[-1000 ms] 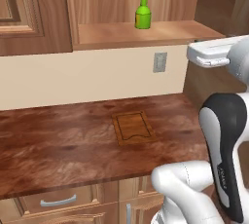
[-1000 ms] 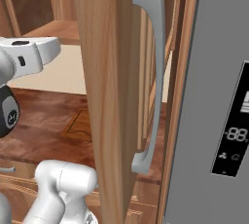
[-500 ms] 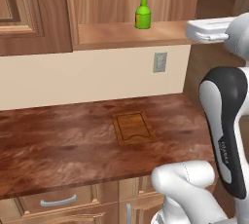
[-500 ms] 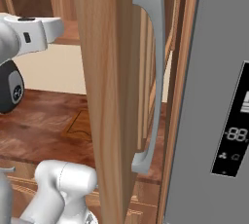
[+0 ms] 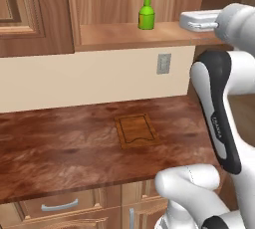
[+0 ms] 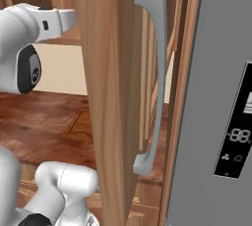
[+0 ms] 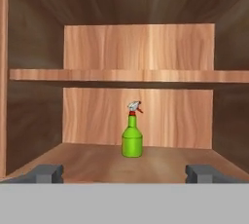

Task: Grab the spray bottle from the cabinet, then place it next to the cutting board for sanitizing. Then grab the dish brush from the countertop next to the sink and place it next to the cutting board.

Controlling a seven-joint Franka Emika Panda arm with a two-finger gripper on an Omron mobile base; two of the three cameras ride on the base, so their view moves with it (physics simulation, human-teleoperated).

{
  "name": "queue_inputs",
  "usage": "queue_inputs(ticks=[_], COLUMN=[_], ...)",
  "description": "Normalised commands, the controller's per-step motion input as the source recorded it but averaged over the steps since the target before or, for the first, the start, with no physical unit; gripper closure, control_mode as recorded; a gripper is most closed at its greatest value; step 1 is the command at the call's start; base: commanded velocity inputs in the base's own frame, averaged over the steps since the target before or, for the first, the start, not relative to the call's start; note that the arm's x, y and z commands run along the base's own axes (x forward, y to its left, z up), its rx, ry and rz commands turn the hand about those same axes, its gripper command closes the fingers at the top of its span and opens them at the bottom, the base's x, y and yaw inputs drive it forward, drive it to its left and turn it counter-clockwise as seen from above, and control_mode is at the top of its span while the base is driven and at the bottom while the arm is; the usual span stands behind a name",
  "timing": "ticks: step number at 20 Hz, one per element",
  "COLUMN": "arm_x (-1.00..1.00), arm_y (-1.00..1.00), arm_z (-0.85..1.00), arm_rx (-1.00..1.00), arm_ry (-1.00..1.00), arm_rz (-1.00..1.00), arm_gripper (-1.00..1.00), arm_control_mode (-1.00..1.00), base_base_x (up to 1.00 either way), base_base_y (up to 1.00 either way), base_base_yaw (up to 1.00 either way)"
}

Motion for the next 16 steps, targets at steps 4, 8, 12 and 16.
queue_inputs(ticks=[4, 8, 12, 16], arm_x=[0.7, 0.73, 0.67, 0.66], arm_y=[-0.17, -0.14, 0.0, 0.0], arm_z=[-0.04, -0.02, 0.0, 0.0], arm_rx=[0.0, 0.0, 0.0, 0.0], arm_ry=[0.0, 0.0, 0.0, 0.0], arm_rz=[0.0, 0.0, 0.0, 0.0], arm_gripper=[-1.0, -1.0, -1.0, -1.0], arm_control_mode=[-1.0, -1.0, -1.0, -1.0], base_base_x=[0.0, 0.0, 0.0, 0.0], base_base_y=[0.0, 0.0, 0.0, 0.0], base_base_yaw=[0.0, 0.0, 0.0, 0.0])
